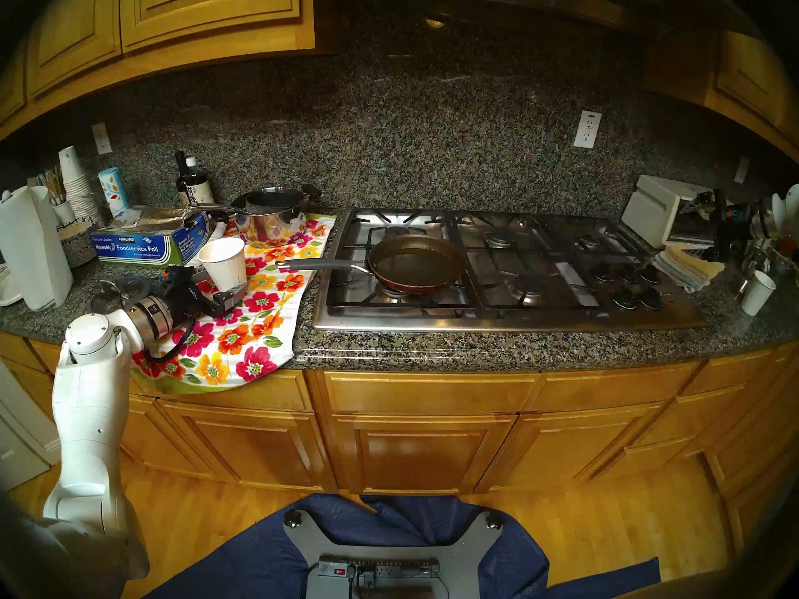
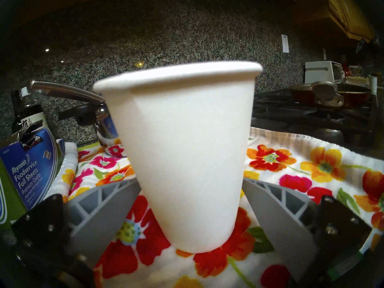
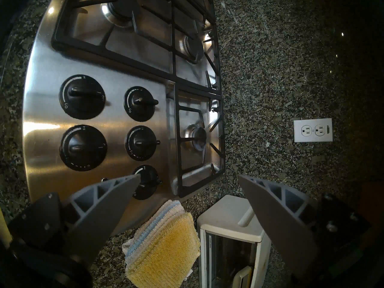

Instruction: Pick up the water cup, pour water into the pot, turn on the stove

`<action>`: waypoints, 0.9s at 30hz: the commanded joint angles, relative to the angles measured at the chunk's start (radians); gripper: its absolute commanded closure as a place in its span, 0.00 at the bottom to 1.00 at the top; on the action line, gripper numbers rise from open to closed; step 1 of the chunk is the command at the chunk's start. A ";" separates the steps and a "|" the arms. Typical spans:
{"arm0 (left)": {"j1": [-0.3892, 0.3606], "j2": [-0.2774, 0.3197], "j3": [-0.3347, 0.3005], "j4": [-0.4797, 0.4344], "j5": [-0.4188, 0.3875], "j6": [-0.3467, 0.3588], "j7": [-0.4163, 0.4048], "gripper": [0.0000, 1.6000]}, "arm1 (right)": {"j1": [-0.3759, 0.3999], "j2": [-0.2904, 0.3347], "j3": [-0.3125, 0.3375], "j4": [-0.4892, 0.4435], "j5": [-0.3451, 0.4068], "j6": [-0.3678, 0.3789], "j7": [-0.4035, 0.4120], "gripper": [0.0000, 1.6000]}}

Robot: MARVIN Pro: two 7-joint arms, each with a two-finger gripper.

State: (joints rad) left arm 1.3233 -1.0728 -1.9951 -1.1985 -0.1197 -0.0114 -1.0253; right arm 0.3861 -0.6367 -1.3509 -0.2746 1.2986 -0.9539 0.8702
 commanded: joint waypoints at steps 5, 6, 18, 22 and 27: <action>0.043 0.014 -0.045 -0.117 -0.017 0.003 -0.008 0.00 | 0.029 -0.001 0.004 0.020 0.003 -0.001 0.000 0.00; 0.049 0.014 -0.049 -0.127 -0.017 0.005 -0.007 0.00 | 0.029 -0.001 0.004 0.020 0.003 -0.001 0.000 0.00; 0.141 0.001 -0.099 -0.223 -0.018 0.032 -0.005 0.00 | 0.030 -0.001 0.004 0.020 0.003 -0.001 0.001 0.00; 0.180 -0.008 -0.115 -0.259 -0.020 0.045 -0.009 0.00 | 0.030 -0.001 0.004 0.020 0.003 -0.001 0.001 0.00; 0.227 -0.020 -0.137 -0.311 -0.012 0.043 -0.001 0.00 | 0.030 -0.001 0.004 0.020 0.003 -0.001 0.000 0.00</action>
State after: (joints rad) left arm 1.5090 -1.0820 -2.0936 -1.4193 -0.1233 0.0432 -1.0336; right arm 0.3861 -0.6367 -1.3509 -0.2746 1.2986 -0.9539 0.8701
